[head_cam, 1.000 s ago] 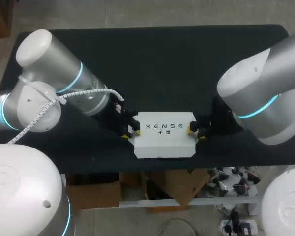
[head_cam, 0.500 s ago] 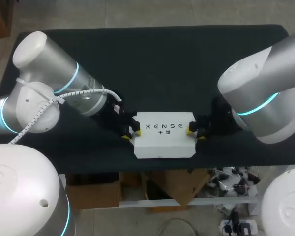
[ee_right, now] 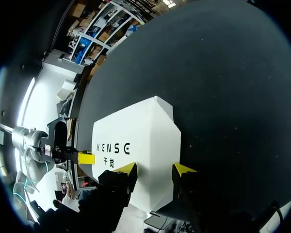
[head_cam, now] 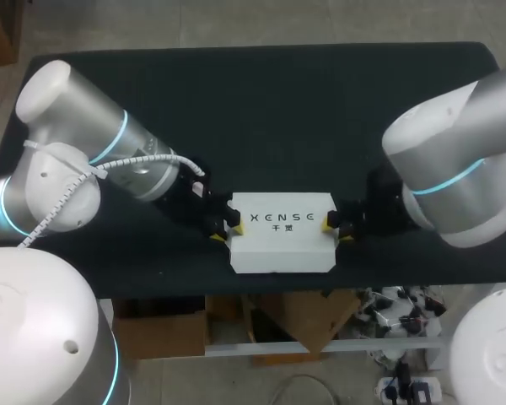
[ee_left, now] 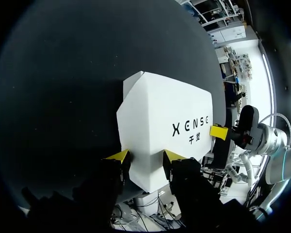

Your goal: Assemble the packaging by folding the flat box into shape, placing the metal phone stand inside, and closing the box properly

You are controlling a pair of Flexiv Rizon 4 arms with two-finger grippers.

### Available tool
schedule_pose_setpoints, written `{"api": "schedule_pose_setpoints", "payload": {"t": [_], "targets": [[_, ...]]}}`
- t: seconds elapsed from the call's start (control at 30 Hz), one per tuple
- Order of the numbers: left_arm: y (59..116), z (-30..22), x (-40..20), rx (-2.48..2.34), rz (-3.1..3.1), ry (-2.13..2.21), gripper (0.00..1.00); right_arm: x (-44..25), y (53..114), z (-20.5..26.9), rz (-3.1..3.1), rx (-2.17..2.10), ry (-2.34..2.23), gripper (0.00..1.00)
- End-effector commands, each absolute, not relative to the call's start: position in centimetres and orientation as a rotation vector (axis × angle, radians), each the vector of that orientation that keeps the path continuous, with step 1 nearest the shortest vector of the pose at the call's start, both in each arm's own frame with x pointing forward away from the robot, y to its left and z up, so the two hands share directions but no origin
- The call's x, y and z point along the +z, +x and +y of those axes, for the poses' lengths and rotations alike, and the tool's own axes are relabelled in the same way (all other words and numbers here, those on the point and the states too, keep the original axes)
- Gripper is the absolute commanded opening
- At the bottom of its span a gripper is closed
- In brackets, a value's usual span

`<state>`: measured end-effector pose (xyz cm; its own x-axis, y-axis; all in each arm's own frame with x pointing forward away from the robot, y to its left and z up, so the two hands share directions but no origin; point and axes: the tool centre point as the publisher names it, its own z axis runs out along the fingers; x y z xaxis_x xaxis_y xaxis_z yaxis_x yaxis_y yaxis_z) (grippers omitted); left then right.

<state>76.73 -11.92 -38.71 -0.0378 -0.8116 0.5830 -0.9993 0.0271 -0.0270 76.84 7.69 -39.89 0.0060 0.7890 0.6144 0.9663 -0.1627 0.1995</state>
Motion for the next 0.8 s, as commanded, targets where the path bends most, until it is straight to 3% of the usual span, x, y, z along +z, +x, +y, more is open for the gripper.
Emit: {"api": "schedule_pose_setpoints", "payload": {"t": [0.03, 0.8], "targets": [[76.3, -12.4, -39.8, 0.626, -1.901, 1.829, 0.44, -40.8, 76.9, 7.6, -1.771, -1.003, -1.923, 0.48], [76.2, -13.6, -39.6, 0.633, -1.895, 1.778, 0.41, -40.4, 78.1, 9.3, -1.781, -1.050, -1.814, 0.48]]}}
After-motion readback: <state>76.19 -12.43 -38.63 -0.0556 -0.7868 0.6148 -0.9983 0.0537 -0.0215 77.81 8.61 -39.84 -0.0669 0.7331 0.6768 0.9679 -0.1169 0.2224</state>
